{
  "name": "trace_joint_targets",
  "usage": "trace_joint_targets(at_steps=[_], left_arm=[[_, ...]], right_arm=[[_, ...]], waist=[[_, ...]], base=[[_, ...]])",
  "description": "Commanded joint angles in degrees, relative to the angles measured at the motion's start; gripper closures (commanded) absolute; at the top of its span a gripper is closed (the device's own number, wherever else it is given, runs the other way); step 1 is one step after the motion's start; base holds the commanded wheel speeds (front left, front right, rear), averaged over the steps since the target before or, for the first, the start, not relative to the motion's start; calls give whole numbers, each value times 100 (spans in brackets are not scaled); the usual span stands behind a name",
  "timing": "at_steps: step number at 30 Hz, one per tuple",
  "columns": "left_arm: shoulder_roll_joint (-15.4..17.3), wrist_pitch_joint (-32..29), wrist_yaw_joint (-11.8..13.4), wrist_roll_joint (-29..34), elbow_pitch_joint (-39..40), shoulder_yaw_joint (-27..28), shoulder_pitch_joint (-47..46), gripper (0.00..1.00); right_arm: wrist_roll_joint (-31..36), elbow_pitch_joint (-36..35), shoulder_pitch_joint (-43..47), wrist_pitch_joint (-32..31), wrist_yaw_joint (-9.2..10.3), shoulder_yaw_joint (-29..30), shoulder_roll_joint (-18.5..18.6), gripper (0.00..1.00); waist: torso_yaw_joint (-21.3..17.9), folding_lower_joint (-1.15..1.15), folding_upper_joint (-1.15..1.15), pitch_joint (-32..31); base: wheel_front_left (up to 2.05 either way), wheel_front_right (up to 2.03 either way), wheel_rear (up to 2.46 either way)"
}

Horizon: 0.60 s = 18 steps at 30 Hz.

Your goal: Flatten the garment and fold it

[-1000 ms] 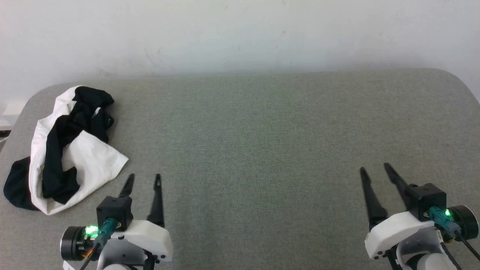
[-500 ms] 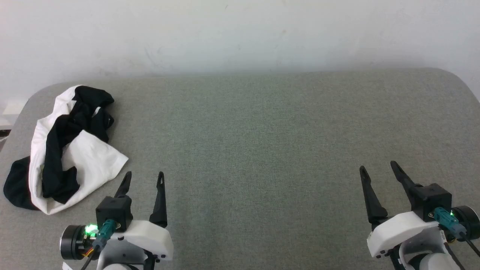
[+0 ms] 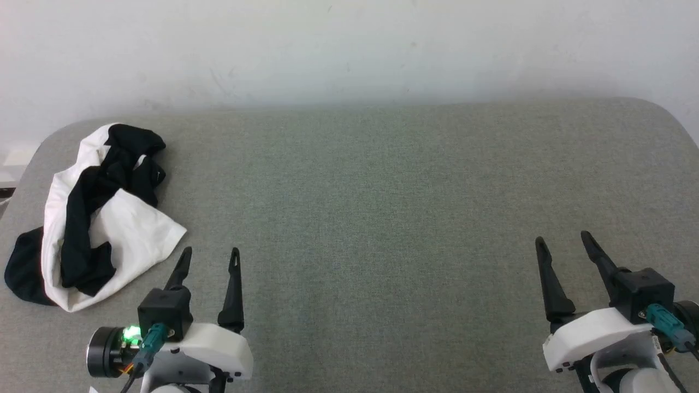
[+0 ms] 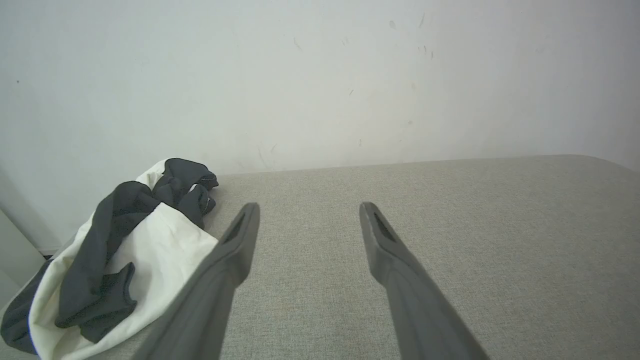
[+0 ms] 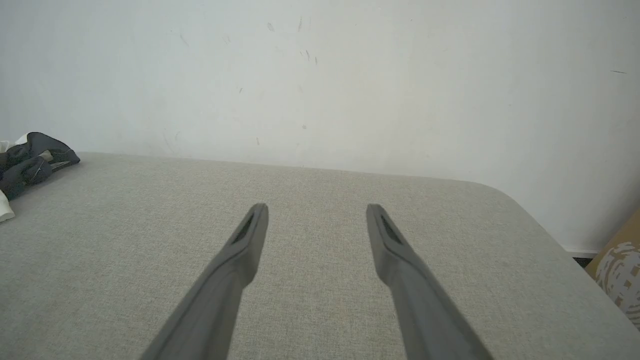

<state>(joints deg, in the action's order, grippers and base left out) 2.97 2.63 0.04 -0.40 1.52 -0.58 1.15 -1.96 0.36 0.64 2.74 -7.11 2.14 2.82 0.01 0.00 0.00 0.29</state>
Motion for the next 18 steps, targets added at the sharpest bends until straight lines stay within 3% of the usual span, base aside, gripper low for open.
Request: trace_joint_targets(at_steps=[1,18], left_arm=[[6,66,-30,-11,50,-7,51,0],[4,270,-12,-18,142,-3,129,0]], right_arm=[[-52,-29,-19,58,-8,43,1,0],[-143,-67,7,261,-13,144,2,0]], waist=[[0,0,0,1],[164,0,0,-36]], base=[[0,0,0],[0,0,0]])
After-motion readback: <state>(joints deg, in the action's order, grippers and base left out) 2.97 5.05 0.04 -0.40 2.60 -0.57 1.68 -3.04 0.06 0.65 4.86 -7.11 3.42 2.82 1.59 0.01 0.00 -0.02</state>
